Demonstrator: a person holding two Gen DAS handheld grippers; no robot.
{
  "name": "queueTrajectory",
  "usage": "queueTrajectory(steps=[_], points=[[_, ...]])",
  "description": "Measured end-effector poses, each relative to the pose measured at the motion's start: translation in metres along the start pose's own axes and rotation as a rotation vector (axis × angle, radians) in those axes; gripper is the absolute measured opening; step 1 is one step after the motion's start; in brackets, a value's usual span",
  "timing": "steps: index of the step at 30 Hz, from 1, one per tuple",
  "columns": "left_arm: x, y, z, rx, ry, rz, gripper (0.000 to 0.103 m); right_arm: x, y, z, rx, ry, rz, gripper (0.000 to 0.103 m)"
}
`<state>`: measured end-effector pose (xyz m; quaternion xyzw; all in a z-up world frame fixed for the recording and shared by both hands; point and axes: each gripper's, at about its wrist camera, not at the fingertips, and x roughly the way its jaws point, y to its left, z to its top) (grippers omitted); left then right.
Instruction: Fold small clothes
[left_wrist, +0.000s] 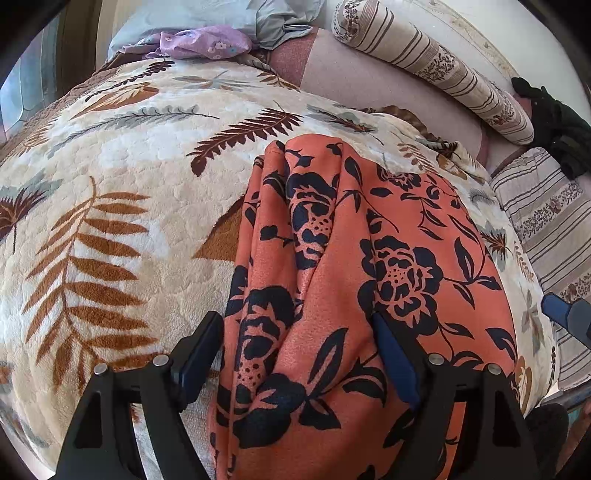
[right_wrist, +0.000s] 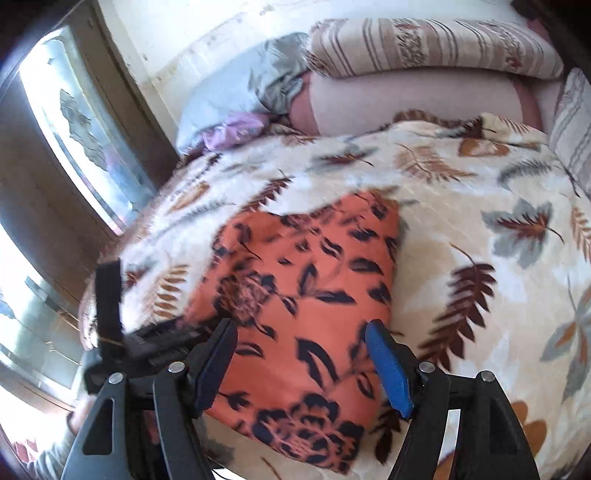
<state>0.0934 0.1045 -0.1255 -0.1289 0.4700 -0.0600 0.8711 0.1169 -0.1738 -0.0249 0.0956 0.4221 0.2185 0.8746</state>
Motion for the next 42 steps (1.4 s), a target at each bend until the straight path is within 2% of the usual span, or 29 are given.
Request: queueTrajectory(steps=[2, 3, 4, 5, 8, 14, 15, 16, 18, 19, 23, 28, 32, 34, 35, 40, 41, 42], points=[[0.000, -0.001, 0.000, 0.000, -0.001, 0.001, 0.084, 0.027, -0.005, -0.005, 0.037, 0.082, 0.050, 0.076], [0.000, -0.001, -0.001, 0.001, 0.001, -0.002, 0.084, 0.047, -0.011, -0.011, 0.064, 0.163, 0.054, 0.076], [0.001, -0.002, -0.001, 0.002, -0.001, -0.001, 0.084, 0.056, -0.014, -0.017, 0.071, 0.175, 0.034, 0.077], [0.000, -0.001, -0.001, 0.001, -0.004, -0.001, 0.084, 0.053, -0.013, -0.019, 0.059, 0.138, 0.036, 0.077], [-0.002, 0.002, -0.002, -0.018, -0.004, -0.018, 0.084, 0.047, -0.008, -0.021, 0.032, 0.129, 0.031, 0.077], [-0.020, 0.017, -0.008, -0.139, -0.002, -0.074, 0.083, 0.038, -0.009, -0.031, 0.012, 0.106, 0.033, 0.077], [-0.021, 0.020, -0.012, -0.155, 0.010, -0.081, 0.080, 0.037, -0.009, -0.034, 0.000, 0.096, 0.033, 0.077], [-0.023, 0.023, -0.019, -0.173, 0.025, -0.106, 0.071, 0.037, -0.009, -0.038, -0.007, 0.082, 0.034, 0.077], [-0.029, 0.031, -0.030, -0.224, 0.039, -0.149, 0.060, 0.037, -0.011, -0.040, 0.001, 0.064, 0.044, 0.078], [-0.032, 0.033, -0.034, -0.228, 0.038, -0.141, 0.055, 0.036, -0.012, -0.040, 0.012, 0.057, 0.055, 0.079], [-0.035, 0.034, -0.039, -0.242, 0.043, -0.130, 0.053, 0.036, -0.016, -0.040, 0.029, 0.045, 0.087, 0.080], [-0.042, 0.022, -0.036, -0.194, 0.058, -0.053, 0.060, 0.034, -0.024, -0.044, 0.034, 0.014, 0.138, 0.080], [-0.053, 0.013, -0.010, -0.145, 0.033, -0.015, 0.061, 0.033, -0.031, -0.048, 0.055, -0.016, 0.181, 0.080], [-0.052, 0.008, 0.008, -0.129, 0.017, -0.020, 0.069, 0.033, -0.033, -0.049, 0.062, -0.024, 0.196, 0.081], [-0.049, 0.006, 0.016, -0.122, 0.016, -0.025, 0.069, 0.033, -0.034, -0.049, 0.064, -0.028, 0.205, 0.082], [-0.011, 0.004, 0.043, -0.143, 0.084, -0.007, 0.069, 0.032, -0.037, -0.051, 0.066, -0.043, 0.238, 0.082], [0.000, 0.009, 0.045, -0.160, 0.110, 0.007, 0.066, 0.032, -0.038, -0.051, 0.066, -0.045, 0.244, 0.082], [0.010, 0.016, 0.045, -0.196, 0.133, 0.016, 0.055, 0.032, -0.039, -0.051, 0.069, -0.047, 0.250, 0.082]])
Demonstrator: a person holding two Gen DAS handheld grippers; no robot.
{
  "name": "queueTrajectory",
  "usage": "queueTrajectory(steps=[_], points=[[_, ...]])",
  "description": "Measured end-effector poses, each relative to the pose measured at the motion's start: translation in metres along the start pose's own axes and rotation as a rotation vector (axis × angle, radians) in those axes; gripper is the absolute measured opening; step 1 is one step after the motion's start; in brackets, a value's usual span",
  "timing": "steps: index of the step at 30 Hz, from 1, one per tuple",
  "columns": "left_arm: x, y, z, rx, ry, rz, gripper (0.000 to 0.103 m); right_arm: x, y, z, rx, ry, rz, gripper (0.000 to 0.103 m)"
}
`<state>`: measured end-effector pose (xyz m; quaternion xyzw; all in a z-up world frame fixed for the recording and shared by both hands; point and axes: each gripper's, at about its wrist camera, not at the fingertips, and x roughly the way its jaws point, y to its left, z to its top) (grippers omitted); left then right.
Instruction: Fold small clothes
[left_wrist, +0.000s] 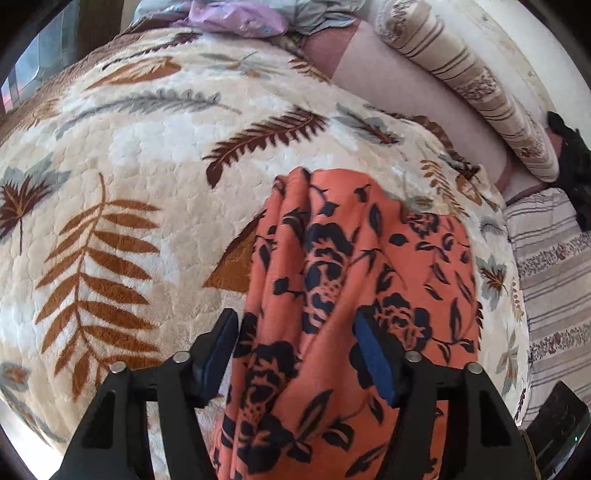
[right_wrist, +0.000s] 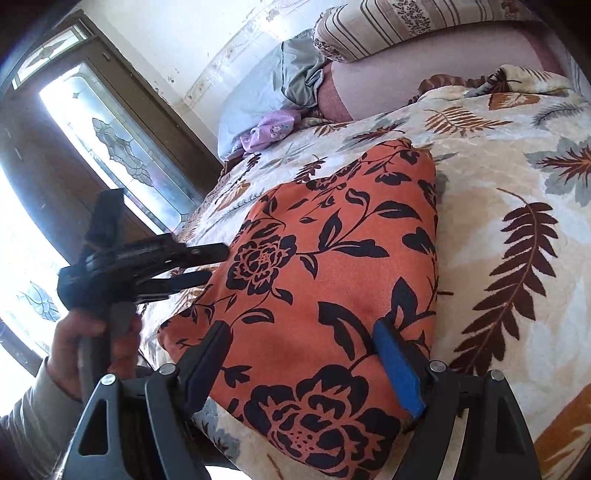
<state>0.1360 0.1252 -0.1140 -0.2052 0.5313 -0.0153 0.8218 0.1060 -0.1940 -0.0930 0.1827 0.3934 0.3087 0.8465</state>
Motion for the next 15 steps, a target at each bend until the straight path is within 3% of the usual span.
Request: queueTrajectory(steps=[3, 4, 13, 15], points=[[0.012, 0.025, 0.002, -0.163, 0.035, -0.087, 0.055, 0.000, -0.003, 0.000, 0.014, -0.003, 0.022, 0.082], [0.009, 0.025, 0.001, -0.168, 0.028, -0.087, 0.055, -0.001, -0.004, 0.001, 0.017, -0.004, 0.027, 0.082], [-0.015, 0.000, -0.024, 0.015, -0.056, 0.015, 0.055, -0.001, -0.006, -0.001, 0.018, -0.020, 0.034, 0.082], [-0.011, 0.012, -0.027, -0.014, -0.064, 0.006, 0.058, -0.001, -0.005, -0.003, 0.004, -0.025, 0.028, 0.082]])
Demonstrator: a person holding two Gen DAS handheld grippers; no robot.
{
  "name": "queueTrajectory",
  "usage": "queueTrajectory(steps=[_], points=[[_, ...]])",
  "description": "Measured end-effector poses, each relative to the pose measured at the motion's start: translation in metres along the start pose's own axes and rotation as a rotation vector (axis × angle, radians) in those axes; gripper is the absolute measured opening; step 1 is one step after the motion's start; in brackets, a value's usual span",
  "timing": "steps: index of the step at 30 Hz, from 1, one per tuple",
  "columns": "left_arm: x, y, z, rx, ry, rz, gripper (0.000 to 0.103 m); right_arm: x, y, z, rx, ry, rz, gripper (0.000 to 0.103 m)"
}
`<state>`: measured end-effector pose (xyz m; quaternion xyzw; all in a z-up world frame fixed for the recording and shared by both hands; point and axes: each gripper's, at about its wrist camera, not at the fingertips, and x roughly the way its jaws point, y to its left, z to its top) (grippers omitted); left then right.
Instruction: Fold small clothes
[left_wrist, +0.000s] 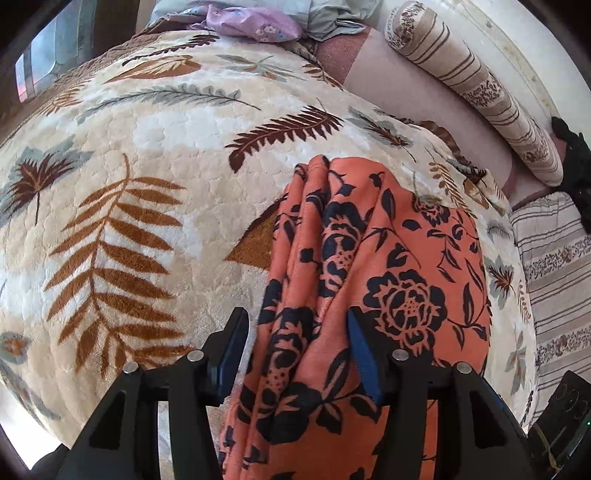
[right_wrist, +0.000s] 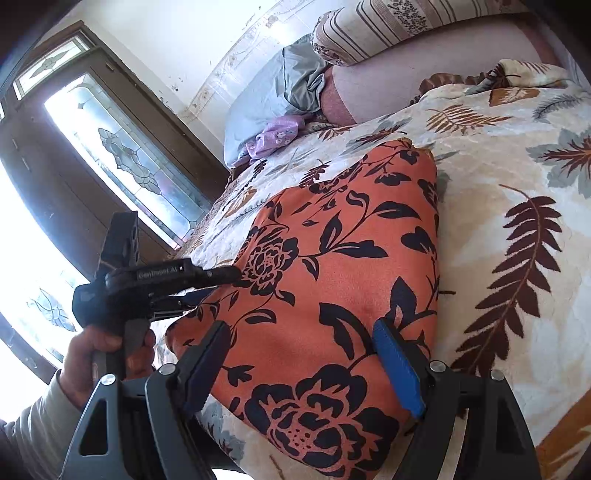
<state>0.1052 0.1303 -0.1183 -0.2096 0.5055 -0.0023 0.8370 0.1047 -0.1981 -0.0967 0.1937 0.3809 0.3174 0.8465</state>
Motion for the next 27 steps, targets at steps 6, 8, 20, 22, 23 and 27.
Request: queueTrajectory(steps=[6, 8, 20, 22, 23, 27], points=[[-0.018, 0.010, -0.011, -0.024, -0.125, -0.061, 0.060, -0.003, 0.004, -0.006, -0.047, -0.029, -0.018, 0.082], [-0.026, 0.014, -0.013, -0.006, -0.191, -0.048, 0.062, -0.005, 0.009, -0.007, -0.068, -0.033, -0.053, 0.082], [-0.023, 0.063, -0.010, -0.244, -0.196, -0.062, 0.069, -0.078, -0.092, 0.007, 0.317, -0.232, -0.479, 0.087], [-0.022, 0.062, -0.011, -0.245, -0.193, -0.069, 0.071, -0.077, -0.114, -0.005, 0.383, -0.212, -0.479, 0.087], [-0.021, 0.061, -0.011, -0.242, -0.188, -0.071, 0.074, -0.079, -0.115, -0.009, 0.368, -0.237, -0.469, 0.087], [-0.017, 0.050, -0.013, -0.176, -0.194, -0.021, 0.079, -0.063, -0.098, -0.010, 0.213, -0.216, -0.544, 0.099]])
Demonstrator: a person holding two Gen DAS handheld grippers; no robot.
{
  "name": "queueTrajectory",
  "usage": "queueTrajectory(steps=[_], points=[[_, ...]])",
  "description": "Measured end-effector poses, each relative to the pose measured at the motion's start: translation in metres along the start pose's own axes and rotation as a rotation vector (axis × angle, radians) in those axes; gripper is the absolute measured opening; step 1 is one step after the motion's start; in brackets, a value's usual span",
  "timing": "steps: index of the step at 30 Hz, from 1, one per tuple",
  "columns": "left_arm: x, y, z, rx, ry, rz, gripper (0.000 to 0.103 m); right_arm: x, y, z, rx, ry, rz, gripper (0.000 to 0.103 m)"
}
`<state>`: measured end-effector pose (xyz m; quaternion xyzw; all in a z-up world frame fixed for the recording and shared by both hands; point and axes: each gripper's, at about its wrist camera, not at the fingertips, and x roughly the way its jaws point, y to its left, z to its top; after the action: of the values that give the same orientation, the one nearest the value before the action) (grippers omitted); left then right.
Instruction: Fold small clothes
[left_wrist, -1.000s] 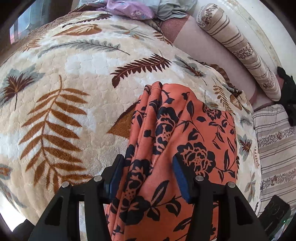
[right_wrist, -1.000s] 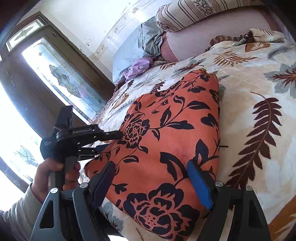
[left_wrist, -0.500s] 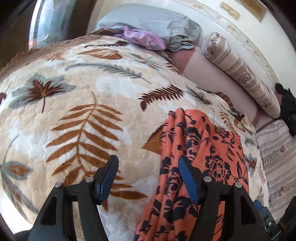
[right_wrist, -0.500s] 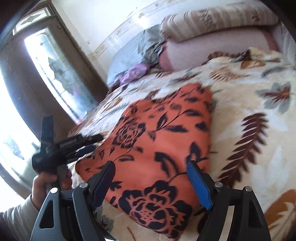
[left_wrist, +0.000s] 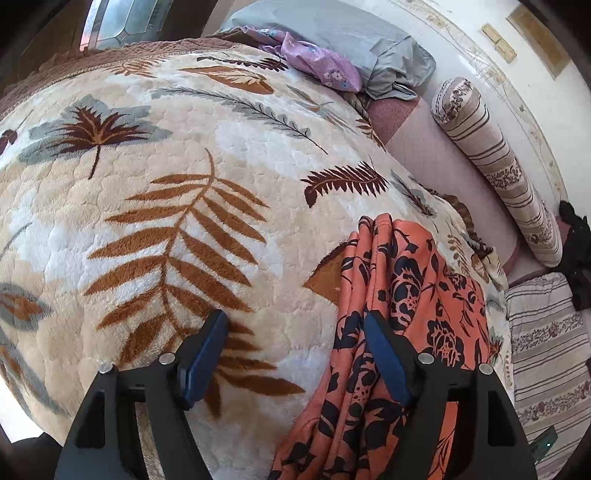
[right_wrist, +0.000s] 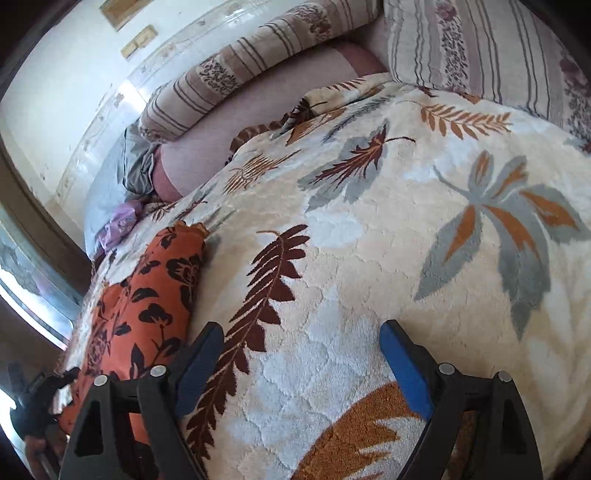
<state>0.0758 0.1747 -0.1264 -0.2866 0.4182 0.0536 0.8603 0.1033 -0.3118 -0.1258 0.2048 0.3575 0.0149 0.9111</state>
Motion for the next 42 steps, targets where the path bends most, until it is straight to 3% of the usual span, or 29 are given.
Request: queueTrajectory(steps=[4, 10, 24, 29, 35, 40, 42], points=[[0.002, -0.007, -0.003, 0.045, -0.008, 0.030, 0.083, 0.013, 0.033, -0.014, -0.216, 0.018, -0.155, 0.103], [0.001, -0.003, -0.002, 0.026, -0.007, 0.006, 0.083, 0.006, 0.019, -0.015, -0.156, -0.010, -0.092, 0.103], [0.004, -0.015, -0.012, 0.124, -0.035, 0.062, 0.086, 0.008, 0.027, -0.017, -0.193, -0.008, -0.128, 0.103], [0.000, -0.016, -0.012, 0.126, -0.039, 0.087, 0.086, 0.012, 0.034, -0.018, -0.229, 0.001, -0.183, 0.103], [-0.034, -0.019, -0.013, 0.135, -0.244, 0.164, 0.090, 0.010, 0.030, -0.018, -0.215, -0.006, -0.159, 0.103], [-0.007, -0.006, -0.013, 0.075, -0.080, 0.172, 0.092, 0.008, 0.028, -0.017, -0.205, -0.011, -0.145, 0.103], [-0.014, -0.003, -0.012, 0.041, -0.123, 0.180, 0.092, 0.008, 0.028, -0.017, -0.204, -0.012, -0.142, 0.103]])
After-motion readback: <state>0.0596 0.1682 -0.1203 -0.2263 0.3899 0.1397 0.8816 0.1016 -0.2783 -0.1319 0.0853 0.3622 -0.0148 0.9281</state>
